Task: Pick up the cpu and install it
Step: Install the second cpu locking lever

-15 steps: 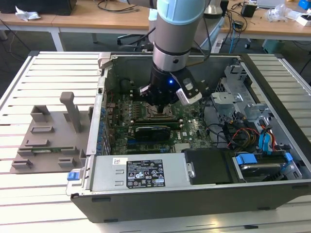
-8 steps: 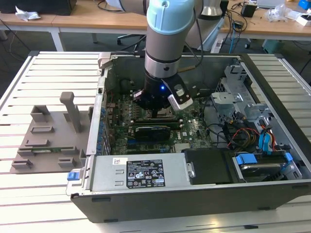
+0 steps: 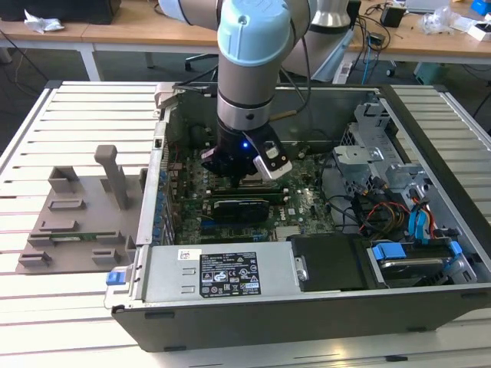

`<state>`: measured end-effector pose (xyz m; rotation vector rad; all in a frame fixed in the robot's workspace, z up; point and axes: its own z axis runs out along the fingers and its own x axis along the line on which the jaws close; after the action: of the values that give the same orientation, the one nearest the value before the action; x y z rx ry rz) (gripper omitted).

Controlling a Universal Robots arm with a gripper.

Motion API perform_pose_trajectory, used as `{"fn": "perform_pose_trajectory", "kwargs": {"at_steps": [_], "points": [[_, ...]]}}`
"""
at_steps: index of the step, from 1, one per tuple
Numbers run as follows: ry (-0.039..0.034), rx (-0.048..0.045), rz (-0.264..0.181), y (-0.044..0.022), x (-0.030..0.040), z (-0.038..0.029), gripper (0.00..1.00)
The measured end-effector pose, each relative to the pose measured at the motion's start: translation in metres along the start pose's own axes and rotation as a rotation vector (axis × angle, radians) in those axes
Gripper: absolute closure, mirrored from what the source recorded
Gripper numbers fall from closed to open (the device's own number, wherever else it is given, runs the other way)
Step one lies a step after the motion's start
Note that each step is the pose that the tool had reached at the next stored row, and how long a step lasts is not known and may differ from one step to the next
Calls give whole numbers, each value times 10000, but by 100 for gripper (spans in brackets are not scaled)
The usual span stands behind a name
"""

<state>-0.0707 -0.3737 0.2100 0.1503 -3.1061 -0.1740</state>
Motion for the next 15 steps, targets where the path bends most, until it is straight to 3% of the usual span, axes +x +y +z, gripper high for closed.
{"fn": "perform_pose_trajectory", "kwargs": {"at_steps": [6,12,15], "points": [[-3,-24,-5,17,110,50,89],[15,-21,-178,94,102,62,89],[32,-20,-192,90,95,87,89]]}}
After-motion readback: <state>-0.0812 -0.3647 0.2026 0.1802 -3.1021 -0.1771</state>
